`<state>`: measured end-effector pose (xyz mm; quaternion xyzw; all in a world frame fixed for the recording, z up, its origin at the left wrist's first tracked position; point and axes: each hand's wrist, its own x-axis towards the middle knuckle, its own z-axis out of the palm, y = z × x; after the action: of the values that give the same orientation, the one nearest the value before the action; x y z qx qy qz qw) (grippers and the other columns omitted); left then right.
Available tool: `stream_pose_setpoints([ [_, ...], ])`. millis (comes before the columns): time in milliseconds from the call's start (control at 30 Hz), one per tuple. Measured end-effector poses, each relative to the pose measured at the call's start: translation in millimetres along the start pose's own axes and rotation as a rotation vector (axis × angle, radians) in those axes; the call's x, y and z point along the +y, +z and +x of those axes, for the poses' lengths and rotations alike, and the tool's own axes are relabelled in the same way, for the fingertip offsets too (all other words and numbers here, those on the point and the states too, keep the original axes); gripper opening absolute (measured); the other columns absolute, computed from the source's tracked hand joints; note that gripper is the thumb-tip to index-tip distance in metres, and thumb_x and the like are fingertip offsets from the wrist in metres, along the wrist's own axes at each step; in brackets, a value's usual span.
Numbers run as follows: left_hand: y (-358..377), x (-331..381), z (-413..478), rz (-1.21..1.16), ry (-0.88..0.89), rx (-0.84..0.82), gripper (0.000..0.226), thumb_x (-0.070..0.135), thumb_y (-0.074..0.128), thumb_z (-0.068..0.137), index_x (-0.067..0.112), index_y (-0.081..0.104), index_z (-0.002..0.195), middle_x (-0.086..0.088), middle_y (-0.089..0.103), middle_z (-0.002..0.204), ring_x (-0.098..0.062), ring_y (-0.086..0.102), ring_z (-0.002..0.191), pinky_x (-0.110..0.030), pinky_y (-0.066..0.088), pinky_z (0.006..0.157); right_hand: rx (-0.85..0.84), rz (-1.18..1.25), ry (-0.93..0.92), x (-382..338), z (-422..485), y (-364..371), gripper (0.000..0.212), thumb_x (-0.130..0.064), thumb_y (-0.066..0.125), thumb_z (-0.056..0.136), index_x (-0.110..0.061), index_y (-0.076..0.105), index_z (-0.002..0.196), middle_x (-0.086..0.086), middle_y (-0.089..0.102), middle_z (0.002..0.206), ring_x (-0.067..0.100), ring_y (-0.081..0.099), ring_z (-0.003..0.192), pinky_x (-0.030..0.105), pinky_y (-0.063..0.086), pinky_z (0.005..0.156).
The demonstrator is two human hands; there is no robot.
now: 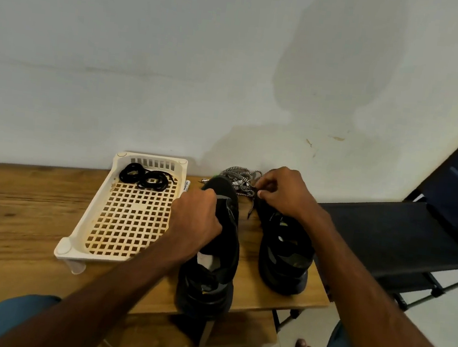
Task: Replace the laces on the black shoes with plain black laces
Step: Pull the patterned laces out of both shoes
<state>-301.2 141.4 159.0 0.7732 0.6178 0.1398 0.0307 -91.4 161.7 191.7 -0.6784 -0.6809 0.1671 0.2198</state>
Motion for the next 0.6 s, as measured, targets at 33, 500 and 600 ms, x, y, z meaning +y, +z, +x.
stream_pose_setpoints([
  [33,-0.5,-0.2,-1.2,0.001,-0.006,0.012,0.01,0.025,0.071,0.084,0.015,0.068,0.084,0.001,0.053,0.073,-0.022,0.064,0.075,-0.03,0.043,0.058,0.013,-0.01,0.012,0.5,-9.3,-2.3,0.022,-0.013,0.079,0.086,-0.015,0.079,0.108,0.001,0.076,0.108,0.011,0.068,0.097,0.021,0.052,0.087],
  [500,-9.3,-4.3,-53.0,0.039,-0.041,-0.005,0.025,0.035,0.059,0.097,0.018,0.068,0.114,-0.004,0.07,0.103,-0.027,0.068,0.096,-0.036,0.05,0.074,-0.121,-0.165,0.34,7.1,-95.0,2.9,0.06,-0.055,0.065,0.092,-0.015,0.058,0.136,0.009,0.067,0.12,0.02,0.06,0.093,0.034,0.055,0.082],
  [600,-11.1,-2.3,-54.6,0.011,-0.06,0.0,0.021,0.029,0.06,0.097,0.016,0.069,0.111,-0.005,0.07,0.1,-0.027,0.068,0.093,-0.035,0.05,0.071,-0.118,-0.166,0.35,5.3,-104.8,8.2,0.064,-0.057,0.065,0.09,-0.015,0.056,0.138,0.009,0.066,0.122,0.02,0.062,0.095,0.034,0.056,0.08],
])
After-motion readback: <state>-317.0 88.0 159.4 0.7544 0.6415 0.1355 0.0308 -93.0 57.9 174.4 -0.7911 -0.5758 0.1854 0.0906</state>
